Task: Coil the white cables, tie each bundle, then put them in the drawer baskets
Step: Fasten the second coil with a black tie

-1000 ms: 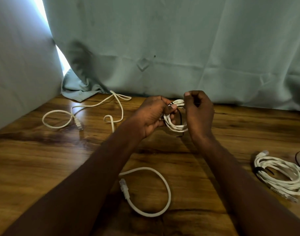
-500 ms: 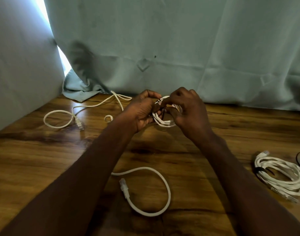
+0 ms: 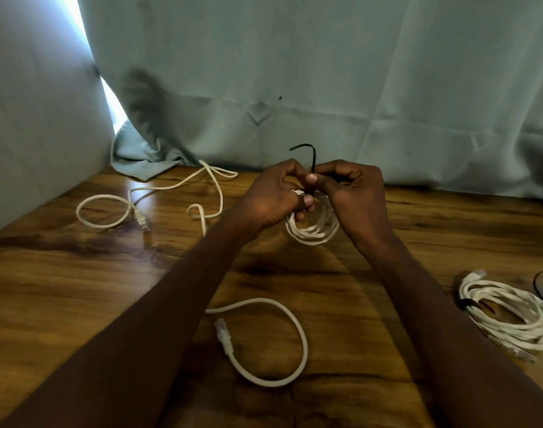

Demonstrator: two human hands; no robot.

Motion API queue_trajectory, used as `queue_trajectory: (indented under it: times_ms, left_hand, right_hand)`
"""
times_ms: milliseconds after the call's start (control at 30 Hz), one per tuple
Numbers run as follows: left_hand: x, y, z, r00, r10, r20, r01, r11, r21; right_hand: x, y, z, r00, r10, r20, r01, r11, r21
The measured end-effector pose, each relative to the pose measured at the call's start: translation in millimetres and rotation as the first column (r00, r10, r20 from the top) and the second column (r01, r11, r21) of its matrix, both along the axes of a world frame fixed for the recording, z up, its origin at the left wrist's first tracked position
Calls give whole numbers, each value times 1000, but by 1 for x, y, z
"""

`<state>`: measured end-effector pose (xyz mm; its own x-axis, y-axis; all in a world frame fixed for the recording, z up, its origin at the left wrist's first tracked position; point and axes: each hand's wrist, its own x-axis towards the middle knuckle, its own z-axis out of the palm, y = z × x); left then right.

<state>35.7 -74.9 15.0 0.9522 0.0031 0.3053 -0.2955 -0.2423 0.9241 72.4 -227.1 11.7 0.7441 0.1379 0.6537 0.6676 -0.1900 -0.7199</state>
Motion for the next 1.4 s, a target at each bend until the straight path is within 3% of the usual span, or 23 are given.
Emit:
queue_trajectory:
  times_ms: [100, 267, 433, 667, 900, 1000, 1100, 1167, 1300, 1400]
  left_hand:
    - [1, -4, -1, 994, -105, -21, 106, 992, 63]
    - [3, -11, -7, 987, -159, 35, 153, 979, 135]
    - [3, -19, -12, 989, -71, 128, 51, 986, 158]
    - [7, -25, -21, 925, -9, 380, -196, 846, 496]
    - [3, -25, -14, 849, 40, 527, -308, 847, 433]
    - [8, -19, -15, 859, 94, 503, -306, 882, 358]
    - [16, -8, -18, 854, 198, 480, -372, 879, 298]
    - [20, -1, -17, 872, 267, 410, -373, 905, 204]
    - [25, 9, -10, 944, 294, 147, -279, 953, -115]
    - [26, 18, -10, 970, 241, 21, -233, 953, -193]
  right_hand:
    - [3, -4, 2, 997, 1, -77, 2, 999, 34]
    - [5, -13, 6, 900, 112, -422, -10, 971, 238]
    - [0, -12, 12, 822, 180, -540, 25, 936, 350]
    - [10, -16, 3, 712, 234, -662, 55, 921, 385]
    - [20, -16, -3, 670, 122, -733, 154, 942, 298]
    - [20, -12, -5, 815, -26, -579, 170, 965, 197]
    - [15, -8, -2, 952, -197, -236, 229, 967, 115]
    - [8, -6, 2, 973, -228, -35, 229, 972, 44]
    - [2, 0, -5, 960, -142, 241, 214, 927, -308]
    - [6, 4, -15, 951, -88, 296, 213, 879, -426]
